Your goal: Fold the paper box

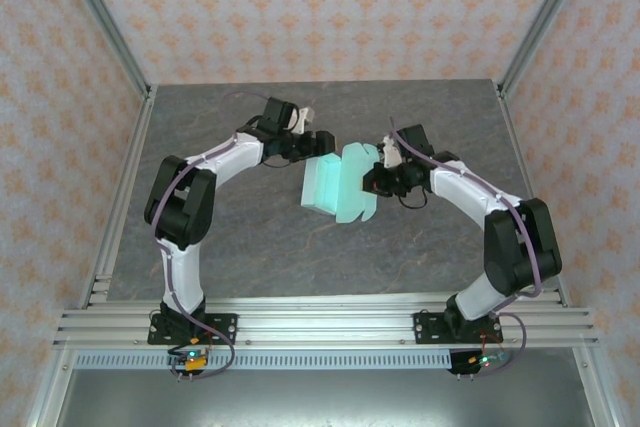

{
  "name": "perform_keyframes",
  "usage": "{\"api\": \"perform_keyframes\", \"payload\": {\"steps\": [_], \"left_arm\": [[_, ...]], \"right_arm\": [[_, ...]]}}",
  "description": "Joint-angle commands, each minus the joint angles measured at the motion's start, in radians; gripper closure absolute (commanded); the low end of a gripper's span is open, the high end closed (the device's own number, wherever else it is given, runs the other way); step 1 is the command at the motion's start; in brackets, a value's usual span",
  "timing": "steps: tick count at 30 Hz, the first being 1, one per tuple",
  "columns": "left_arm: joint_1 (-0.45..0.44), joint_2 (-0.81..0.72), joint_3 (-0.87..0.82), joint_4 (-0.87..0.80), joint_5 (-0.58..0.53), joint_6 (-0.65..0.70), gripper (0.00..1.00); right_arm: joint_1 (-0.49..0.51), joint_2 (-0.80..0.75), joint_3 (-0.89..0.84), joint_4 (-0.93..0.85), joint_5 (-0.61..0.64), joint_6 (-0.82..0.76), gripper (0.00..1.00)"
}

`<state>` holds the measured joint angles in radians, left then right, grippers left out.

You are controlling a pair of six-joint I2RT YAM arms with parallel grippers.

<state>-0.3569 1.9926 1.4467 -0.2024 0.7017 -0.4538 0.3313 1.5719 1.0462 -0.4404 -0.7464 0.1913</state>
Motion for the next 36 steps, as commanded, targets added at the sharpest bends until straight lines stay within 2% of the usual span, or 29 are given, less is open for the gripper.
{"api": "perform_keyframes", "payload": {"steps": [1,6,12,16,20,26,32,35,36], "left_arm": [[0.013,0.017,0.048,-0.106,0.032,0.090,0.19],[0.026,0.016,0.051,-0.125,0.059,0.099,0.20],[0.021,0.028,-0.006,-0.027,0.101,0.016,0.31],[0.019,0.011,-0.068,0.054,0.099,-0.027,0.45],[0.018,0.009,-0.082,0.052,0.091,-0.026,0.58],[0.019,-0.004,-0.101,0.070,0.085,-0.031,0.71],[0.019,-0.035,-0.134,0.110,0.063,-0.037,0.78],[0.020,-0.051,-0.163,0.150,0.056,-0.067,0.77],[0.019,-0.055,-0.172,0.164,0.054,-0.075,0.73]], "right_arm": [[0.007,0.019,0.059,-0.083,0.057,-0.112,0.97],[0.009,0.003,0.060,-0.098,0.093,-0.161,0.97],[0.035,-0.015,0.084,-0.129,0.138,-0.190,0.97],[0.070,-0.018,0.105,-0.164,0.209,-0.201,0.97],[0.084,-0.015,0.109,-0.170,0.227,-0.199,0.97],[0.085,-0.024,0.112,-0.177,0.238,-0.199,0.97],[0.102,-0.029,0.119,-0.184,0.276,-0.196,0.96],[0.133,-0.026,0.115,-0.171,0.310,-0.180,0.96],[0.146,-0.023,0.114,-0.169,0.321,-0.179,0.96]]}}
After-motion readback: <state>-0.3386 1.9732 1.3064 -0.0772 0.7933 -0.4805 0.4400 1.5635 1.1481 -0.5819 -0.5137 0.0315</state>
